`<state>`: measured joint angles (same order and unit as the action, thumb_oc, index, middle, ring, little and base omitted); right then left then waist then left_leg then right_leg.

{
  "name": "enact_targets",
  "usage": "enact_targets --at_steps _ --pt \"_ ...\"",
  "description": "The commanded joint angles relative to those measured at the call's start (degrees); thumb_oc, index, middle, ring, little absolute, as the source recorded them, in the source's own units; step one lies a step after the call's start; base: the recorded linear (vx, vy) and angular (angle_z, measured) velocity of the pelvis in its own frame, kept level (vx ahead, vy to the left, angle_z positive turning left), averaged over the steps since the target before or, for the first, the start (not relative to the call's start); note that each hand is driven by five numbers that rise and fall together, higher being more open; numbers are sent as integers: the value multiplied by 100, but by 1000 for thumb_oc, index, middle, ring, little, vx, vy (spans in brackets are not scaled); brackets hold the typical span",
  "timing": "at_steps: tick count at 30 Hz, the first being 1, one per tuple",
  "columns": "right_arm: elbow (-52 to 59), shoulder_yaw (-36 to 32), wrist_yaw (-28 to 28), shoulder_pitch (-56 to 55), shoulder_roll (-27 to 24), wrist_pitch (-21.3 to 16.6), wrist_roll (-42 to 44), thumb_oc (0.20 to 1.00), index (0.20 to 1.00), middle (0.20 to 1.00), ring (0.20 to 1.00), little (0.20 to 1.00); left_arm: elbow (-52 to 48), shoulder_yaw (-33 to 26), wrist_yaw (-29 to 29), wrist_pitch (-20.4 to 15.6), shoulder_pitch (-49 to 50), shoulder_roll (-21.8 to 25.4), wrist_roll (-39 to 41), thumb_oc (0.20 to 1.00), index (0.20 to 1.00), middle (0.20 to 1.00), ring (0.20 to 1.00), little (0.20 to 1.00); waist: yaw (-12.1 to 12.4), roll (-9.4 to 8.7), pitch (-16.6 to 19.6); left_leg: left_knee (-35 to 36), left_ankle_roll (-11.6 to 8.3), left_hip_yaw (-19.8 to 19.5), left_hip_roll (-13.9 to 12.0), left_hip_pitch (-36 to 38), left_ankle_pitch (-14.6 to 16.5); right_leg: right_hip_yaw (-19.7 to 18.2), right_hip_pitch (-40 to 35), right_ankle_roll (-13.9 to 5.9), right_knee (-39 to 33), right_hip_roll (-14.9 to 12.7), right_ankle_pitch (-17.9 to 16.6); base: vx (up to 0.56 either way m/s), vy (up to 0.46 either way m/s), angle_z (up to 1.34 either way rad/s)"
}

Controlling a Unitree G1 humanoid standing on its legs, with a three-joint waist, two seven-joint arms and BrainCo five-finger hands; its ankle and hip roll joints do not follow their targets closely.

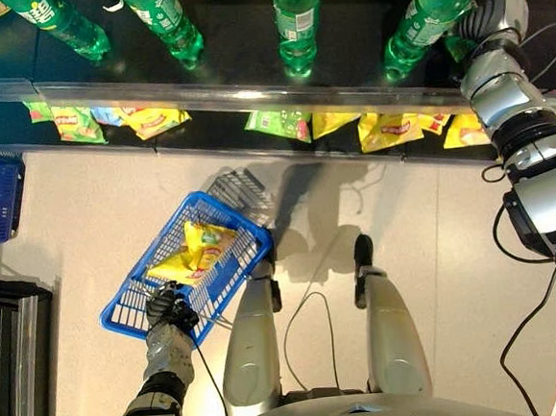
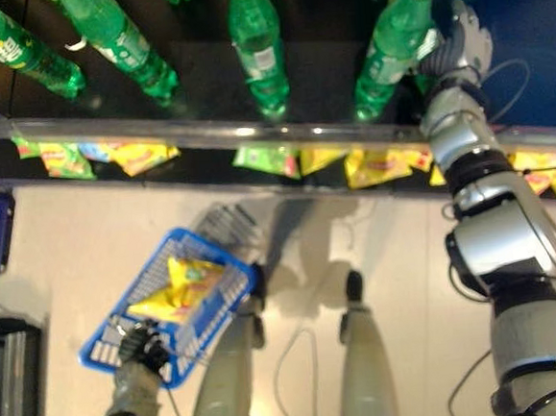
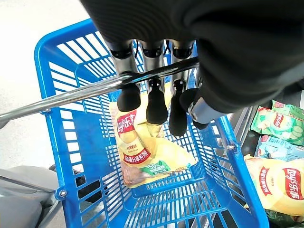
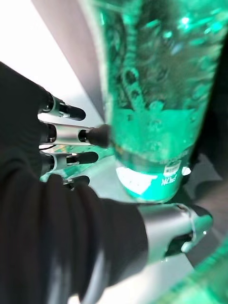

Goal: Pick up the snacks into the basket

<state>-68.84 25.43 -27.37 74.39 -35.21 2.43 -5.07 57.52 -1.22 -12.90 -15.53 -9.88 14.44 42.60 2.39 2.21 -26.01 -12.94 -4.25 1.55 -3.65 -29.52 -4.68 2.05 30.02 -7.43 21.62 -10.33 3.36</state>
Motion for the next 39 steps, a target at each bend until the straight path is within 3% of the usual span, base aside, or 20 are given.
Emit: enact_targets --at_steps 1,9,18,39 --pt "-359 223 165 346 70 -174 425 1000 1000 1000 1000 1000 284 63 -86 -127 257 316 77 200 200 200 200 200 31 -146 66 -252 242 -27 304 49 378 50 -72 139 -619 187 -764 0 0 0" --pt "-870 368 389 476 241 -143 574 1000 1000 1000 1000 1000 399 46 -38 -87 246 362 102 200 200 200 200 200 68 -176 93 -249 235 -43 294 73 378 78 -98 139 -615 193 -765 0 0 0" --pt "-1845 387 503 543 229 154 427 1000 1000 1000 1000 1000 326 253 14 -16 225 332 56 200 200 200 200 200 156 -103 79 -245 253 -78 330 75 372 128 -153 124 -637 166 -770 0 0 0" --pt "-1866 773 1054 661 342 222 74 1000 1000 1000 1000 1000 319 257 169 76 209 384 0 200 200 200 200 200 273 -74 88 -210 263 -135 366 72 333 175 -176 128 -638 137 -782 0 0 0"
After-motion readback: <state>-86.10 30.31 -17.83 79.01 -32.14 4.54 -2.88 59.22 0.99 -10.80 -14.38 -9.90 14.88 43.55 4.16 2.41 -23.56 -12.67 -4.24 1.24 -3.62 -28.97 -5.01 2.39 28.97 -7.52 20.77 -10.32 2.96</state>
